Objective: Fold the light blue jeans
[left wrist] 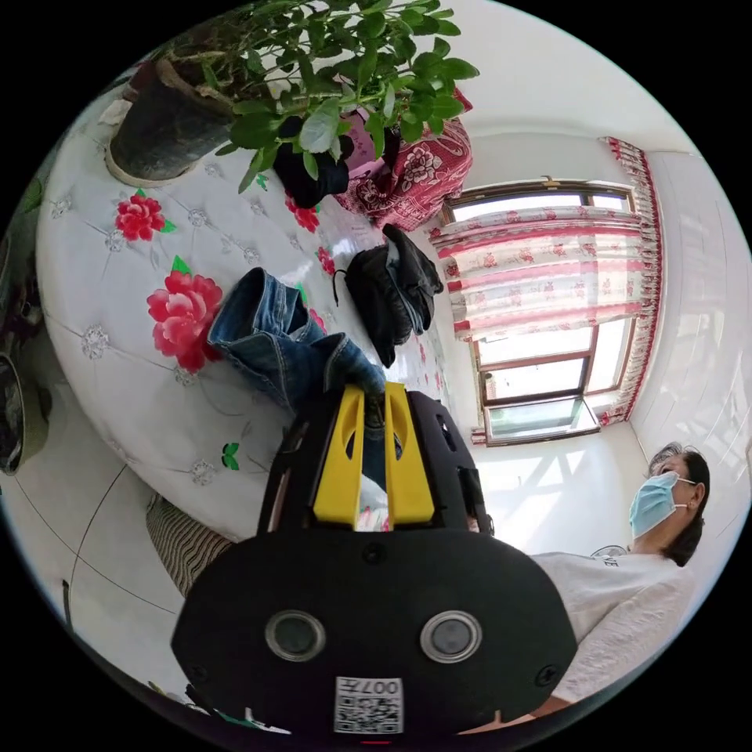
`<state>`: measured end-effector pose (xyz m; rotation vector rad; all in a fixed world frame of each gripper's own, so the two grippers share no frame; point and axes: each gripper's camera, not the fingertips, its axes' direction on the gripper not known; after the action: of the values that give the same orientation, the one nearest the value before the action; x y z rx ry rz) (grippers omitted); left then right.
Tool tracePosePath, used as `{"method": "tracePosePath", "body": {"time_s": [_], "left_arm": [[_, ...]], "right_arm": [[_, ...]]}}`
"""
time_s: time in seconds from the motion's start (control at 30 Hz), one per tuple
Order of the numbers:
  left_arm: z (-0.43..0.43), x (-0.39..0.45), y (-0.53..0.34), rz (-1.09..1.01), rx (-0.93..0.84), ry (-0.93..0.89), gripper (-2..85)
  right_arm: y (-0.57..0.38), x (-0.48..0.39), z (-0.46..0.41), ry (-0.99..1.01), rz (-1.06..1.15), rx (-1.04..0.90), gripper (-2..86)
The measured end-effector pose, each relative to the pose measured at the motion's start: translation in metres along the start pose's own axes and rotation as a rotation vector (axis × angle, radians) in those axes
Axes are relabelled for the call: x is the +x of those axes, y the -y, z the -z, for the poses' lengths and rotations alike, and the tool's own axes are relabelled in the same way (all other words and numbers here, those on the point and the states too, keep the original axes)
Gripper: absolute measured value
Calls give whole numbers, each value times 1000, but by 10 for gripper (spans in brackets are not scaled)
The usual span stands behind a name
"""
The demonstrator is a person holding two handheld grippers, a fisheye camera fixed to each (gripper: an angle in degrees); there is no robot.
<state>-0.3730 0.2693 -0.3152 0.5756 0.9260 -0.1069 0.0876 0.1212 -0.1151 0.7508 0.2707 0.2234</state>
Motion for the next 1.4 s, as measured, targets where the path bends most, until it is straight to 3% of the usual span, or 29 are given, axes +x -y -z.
{"method": "tracePosePath", "body": {"time_s": [0.1, 0.23, 0.37, 0.57, 0.67, 0.87, 1.0, 1.1, 1.27, 1.4], "left_arm": [[-48, 9, 45, -33, -53, 90, 46], [-148, 5, 126, -29, -57, 239, 58], [-219, 4, 158, -19, -70, 362, 77], [-228, 15, 119, -252, -59, 553, 76], [-238, -1, 100, -265, -115, 671, 87], [-283, -35, 107, -216, -150, 737, 115], [-321, -58, 119, -205, -231, 829, 86], [-332, -66, 121, -206, -257, 793, 18], [-291, -25, 91, -352, -165, 637, 1], [-263, -21, 52, -379, -161, 673, 9]], "right_arm": [[27, -26, -64, -80, 95, -58, 1], [65, -43, -214, -248, 211, -147, 16], [65, -11, -339, -452, 144, -343, 32], [4, 70, -374, -550, 118, -436, 46], [-15, 117, -372, -651, 49, -435, 53], [-5, 178, -397, -669, -101, -385, 52], [0, 187, -430, -738, -109, -415, 19], [-2, 151, -443, -712, 75, -378, 4], [-7, 64, -437, -502, 375, -284, 1], [-9, 67, -449, -506, 403, -289, 9]]}}
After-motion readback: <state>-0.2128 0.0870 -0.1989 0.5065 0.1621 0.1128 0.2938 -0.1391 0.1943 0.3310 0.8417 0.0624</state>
